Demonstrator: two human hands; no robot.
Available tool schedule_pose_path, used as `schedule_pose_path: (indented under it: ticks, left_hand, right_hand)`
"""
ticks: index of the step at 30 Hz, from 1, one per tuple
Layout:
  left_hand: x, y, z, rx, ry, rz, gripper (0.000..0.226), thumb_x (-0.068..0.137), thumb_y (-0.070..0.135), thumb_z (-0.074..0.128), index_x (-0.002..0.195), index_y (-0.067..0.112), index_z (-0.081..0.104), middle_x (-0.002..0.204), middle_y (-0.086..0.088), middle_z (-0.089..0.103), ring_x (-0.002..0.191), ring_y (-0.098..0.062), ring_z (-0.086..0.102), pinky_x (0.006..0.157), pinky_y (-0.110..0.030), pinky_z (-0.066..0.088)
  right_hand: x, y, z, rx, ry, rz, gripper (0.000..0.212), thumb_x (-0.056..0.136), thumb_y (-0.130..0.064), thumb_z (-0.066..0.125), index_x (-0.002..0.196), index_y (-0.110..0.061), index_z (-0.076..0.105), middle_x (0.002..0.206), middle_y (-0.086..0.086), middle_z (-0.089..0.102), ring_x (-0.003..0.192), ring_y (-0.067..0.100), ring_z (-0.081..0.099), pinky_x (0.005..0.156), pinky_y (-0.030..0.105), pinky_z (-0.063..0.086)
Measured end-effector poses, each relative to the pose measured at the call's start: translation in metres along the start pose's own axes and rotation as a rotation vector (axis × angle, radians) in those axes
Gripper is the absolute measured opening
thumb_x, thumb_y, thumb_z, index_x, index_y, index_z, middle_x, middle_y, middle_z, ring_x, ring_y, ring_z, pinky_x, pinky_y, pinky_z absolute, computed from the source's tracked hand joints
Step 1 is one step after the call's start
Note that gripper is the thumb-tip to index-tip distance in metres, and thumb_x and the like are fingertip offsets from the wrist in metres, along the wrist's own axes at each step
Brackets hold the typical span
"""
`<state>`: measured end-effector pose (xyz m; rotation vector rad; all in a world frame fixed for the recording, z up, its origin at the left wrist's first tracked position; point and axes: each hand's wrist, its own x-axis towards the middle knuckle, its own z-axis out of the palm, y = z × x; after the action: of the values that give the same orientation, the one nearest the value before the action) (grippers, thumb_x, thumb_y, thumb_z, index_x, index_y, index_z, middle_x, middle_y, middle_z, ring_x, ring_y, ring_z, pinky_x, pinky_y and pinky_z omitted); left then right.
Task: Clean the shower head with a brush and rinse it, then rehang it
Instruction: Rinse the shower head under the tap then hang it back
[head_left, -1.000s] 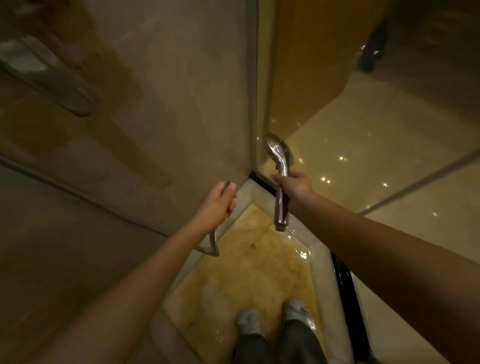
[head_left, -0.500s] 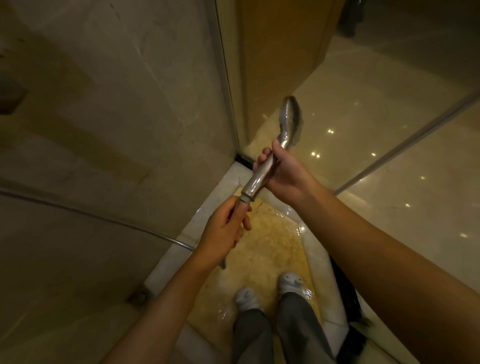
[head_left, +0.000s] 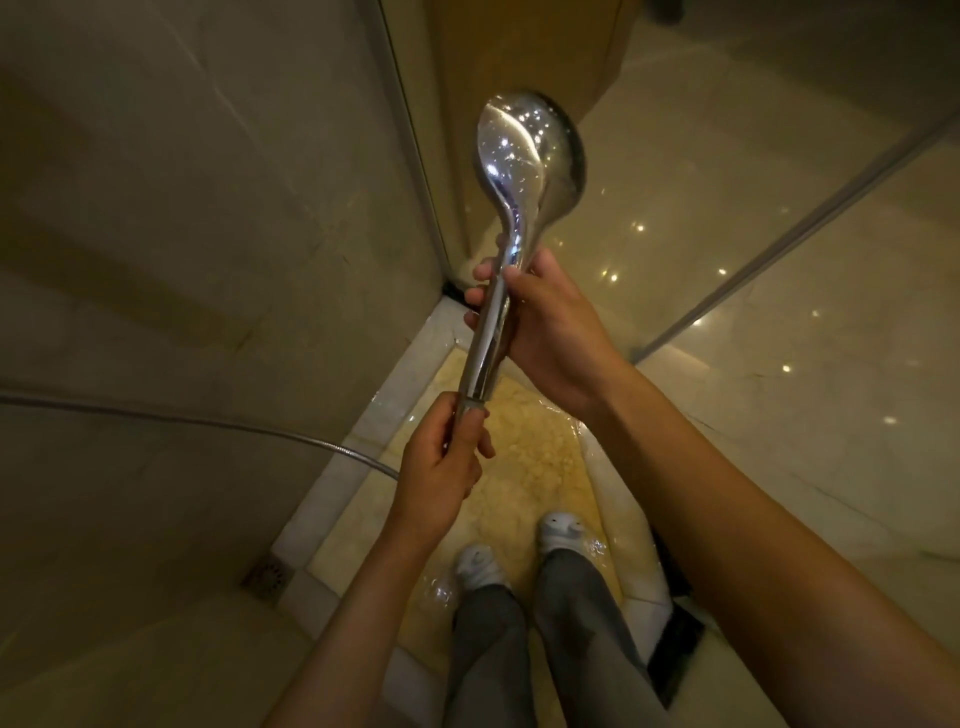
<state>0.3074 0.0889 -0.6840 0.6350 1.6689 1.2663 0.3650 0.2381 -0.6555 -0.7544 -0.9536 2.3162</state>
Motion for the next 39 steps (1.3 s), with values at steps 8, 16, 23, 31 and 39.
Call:
schedule_pose_path:
  ticks: [8,16,23,31,39]
  left_hand:
    - [-0.002,0.003,0.001,0.035,0.028,0.013,0.012,0.095,0.022,0.045,0.085,0.022,0.052,0.069,0.008,0.061,0.05,-0.005,0.049,0.047,-0.018,0.04]
    - [-0.005,0.002,0.003,0.062,-0.027,-0.065,0.015,0.095,0.02,0.045,0.081,0.021,0.049,0.06,0.004,0.054,0.043,-0.002,0.042,0.043,-0.016,0.035]
    - [-0.007,0.004,-0.002,0.057,-0.081,-0.176,0.018,0.097,0.022,0.04,0.087,0.016,0.054,0.055,0.011,0.042,0.05,-0.004,0.036,0.05,-0.021,0.034]
    - [-0.013,0.007,-0.014,0.056,-0.161,-0.108,0.021,0.1,0.017,0.032,0.098,0.015,0.053,0.079,0.001,0.054,0.059,-0.008,0.045,0.056,-0.02,0.04]
    - [-0.013,0.004,-0.018,-0.016,-0.102,-0.105,0.008,0.09,0.015,0.054,0.097,0.018,0.057,0.077,0.004,0.062,0.049,-0.007,0.043,0.044,-0.02,0.035]
  right_hand:
    - [-0.009,-0.007,-0.009,-0.144,0.045,-0.051,0.017,0.092,-0.003,0.054,0.106,-0.014,0.055,0.096,0.001,0.07,0.093,0.017,0.069,0.089,0.048,0.053]
    - [-0.013,0.002,-0.015,-0.208,0.048,0.013,0.027,0.095,-0.009,0.05,0.121,-0.016,0.055,0.1,0.001,0.07,0.098,0.018,0.067,0.088,0.041,0.055]
    - [-0.018,0.0,-0.025,-0.216,-0.043,0.046,0.041,0.092,0.008,0.044,0.129,-0.009,0.05,0.11,0.004,0.068,0.105,0.019,0.067,0.087,0.035,0.055]
    - [-0.022,0.0,-0.026,-0.201,-0.021,0.037,0.044,0.093,0.008,0.046,0.134,-0.009,0.046,0.112,0.005,0.065,0.107,0.02,0.066,0.087,0.033,0.055]
    - [-0.026,-0.004,-0.021,-0.234,0.015,0.035,0.037,0.088,0.001,0.057,0.119,-0.019,0.053,0.101,0.001,0.067,0.099,0.017,0.068,0.086,0.035,0.057]
